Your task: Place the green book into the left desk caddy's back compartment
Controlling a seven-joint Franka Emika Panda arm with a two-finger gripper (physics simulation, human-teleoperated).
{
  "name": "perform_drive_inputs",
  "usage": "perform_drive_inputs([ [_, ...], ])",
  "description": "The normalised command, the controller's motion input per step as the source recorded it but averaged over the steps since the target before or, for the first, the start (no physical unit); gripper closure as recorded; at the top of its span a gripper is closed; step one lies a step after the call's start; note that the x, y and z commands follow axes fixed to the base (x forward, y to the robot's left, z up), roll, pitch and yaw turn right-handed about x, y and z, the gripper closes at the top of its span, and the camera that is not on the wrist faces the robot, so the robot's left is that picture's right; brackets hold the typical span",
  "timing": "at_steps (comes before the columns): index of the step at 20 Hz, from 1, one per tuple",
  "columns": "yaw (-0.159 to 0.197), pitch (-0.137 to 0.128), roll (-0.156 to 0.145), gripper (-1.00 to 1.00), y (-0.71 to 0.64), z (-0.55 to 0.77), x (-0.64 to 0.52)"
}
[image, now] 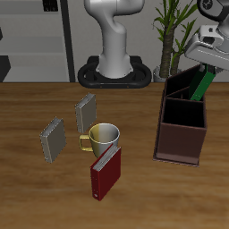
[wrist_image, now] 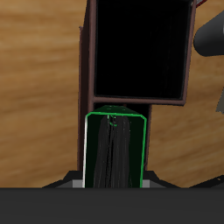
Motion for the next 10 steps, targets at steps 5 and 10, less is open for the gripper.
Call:
perform_drive_inputs([
  [5,-0.016,0.1,0.004,1.0,-0.08,-0.34,0.14],
  [10,-0.038,0.126,0.085,-1.0,0.02,-0.31,0.03],
])
